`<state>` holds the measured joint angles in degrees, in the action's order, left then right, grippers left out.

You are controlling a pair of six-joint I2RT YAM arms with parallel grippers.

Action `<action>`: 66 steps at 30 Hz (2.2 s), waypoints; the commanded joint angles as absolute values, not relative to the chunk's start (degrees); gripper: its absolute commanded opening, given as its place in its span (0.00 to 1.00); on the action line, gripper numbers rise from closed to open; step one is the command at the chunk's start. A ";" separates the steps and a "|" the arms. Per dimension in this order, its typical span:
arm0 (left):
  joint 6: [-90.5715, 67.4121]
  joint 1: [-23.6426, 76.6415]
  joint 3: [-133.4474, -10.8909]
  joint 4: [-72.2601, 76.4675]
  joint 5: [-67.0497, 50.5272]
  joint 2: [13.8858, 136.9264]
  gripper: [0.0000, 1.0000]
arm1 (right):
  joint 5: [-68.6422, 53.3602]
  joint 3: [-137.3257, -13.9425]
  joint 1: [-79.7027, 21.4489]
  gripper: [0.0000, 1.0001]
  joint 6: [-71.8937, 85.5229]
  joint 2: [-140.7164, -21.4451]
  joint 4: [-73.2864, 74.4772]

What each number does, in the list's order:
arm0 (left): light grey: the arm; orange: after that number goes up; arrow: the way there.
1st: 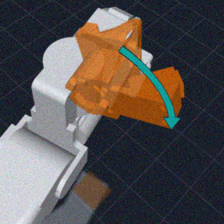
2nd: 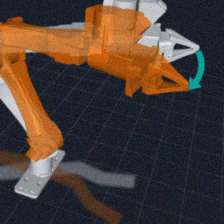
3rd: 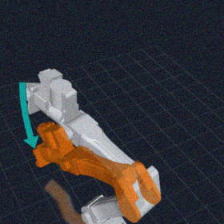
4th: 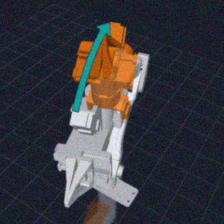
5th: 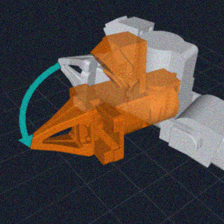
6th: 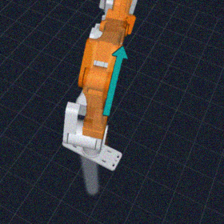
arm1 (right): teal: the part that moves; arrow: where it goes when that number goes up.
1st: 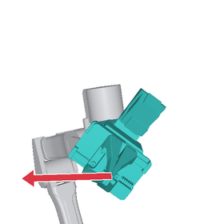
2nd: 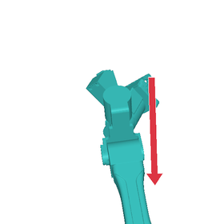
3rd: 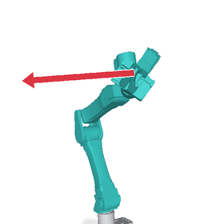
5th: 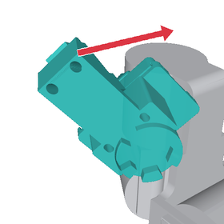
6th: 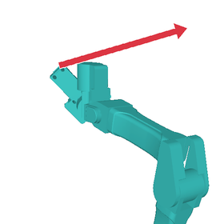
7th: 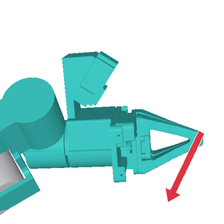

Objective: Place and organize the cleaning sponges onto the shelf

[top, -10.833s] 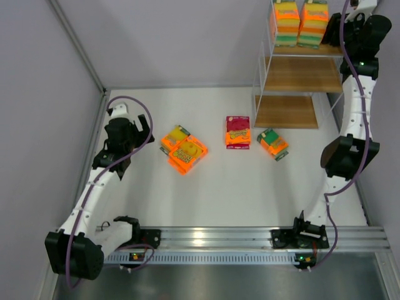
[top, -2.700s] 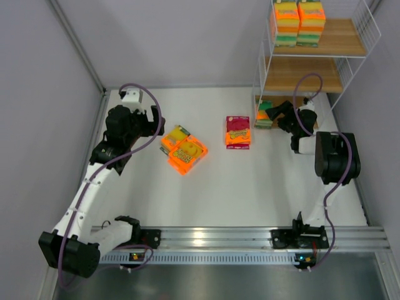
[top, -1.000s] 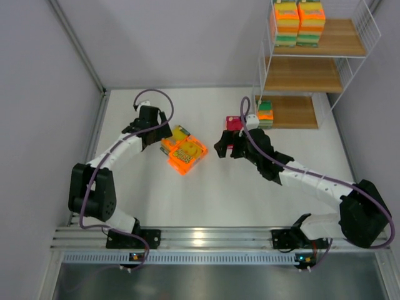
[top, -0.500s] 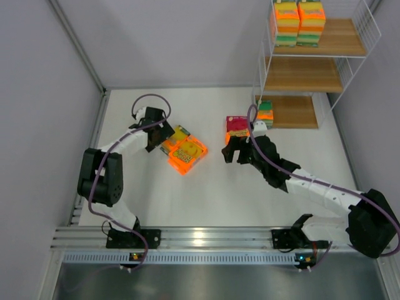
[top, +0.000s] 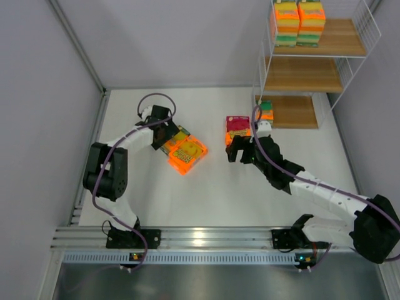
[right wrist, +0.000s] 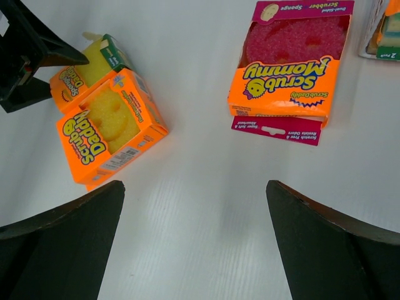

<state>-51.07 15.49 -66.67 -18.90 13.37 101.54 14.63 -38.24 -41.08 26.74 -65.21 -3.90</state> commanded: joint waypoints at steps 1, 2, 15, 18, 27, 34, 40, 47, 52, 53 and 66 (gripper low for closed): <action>-51.86 15.64 -67.24 -17.75 14.68 100.81 0.86 | 17.05 -37.62 -40.61 0.99 26.02 -63.02 -3.60; -51.94 15.64 -67.15 -17.75 14.59 100.98 0.86 | 17.22 -37.62 -40.61 0.99 26.02 -62.93 -3.60; -49.92 15.29 -67.76 -17.67 14.68 100.37 0.62 | 22.23 -37.88 -40.60 0.99 26.72 -57.84 -0.18; -48.52 14.77 -68.20 -17.67 13.89 98.62 0.58 | 24.52 -37.97 -40.52 0.99 27.07 -56.17 1.39; -48.07 14.77 -71.19 -17.75 8.88 87.02 0.56 | 28.73 -41.92 -38.50 0.99 30.50 -50.37 9.83; -59.91 24.24 -67.16 -17.84 12.20 77.54 0.52 | 36.72 -44.03 -36.04 0.99 35.76 -38.08 24.92; -79.94 43.57 -62.14 -17.75 28.36 77.68 0.48 | 40.26 -43.95 -35.24 0.99 46.92 -28.75 40.67; -90.08 63.44 -69.50 -17.75 37.79 91.30 0.47 | 41.05 -41.66 -35.24 0.99 54.50 -19.79 51.42; -85.96 69.17 -77.68 -17.14 37.10 104.38 0.48 | 41.75 -42.97 -35.25 1.00 52.48 -17.84 52.82; -85.52 69.26 -78.57 -16.53 35.52 105.81 0.48 | 41.57 -43.24 -35.33 0.99 52.21 -18.36 53.34; -71.92 68.82 -87.01 -10.72 24.54 115.67 0.82 | 43.33 -39.82 -35.24 0.99 55.56 -12.48 55.38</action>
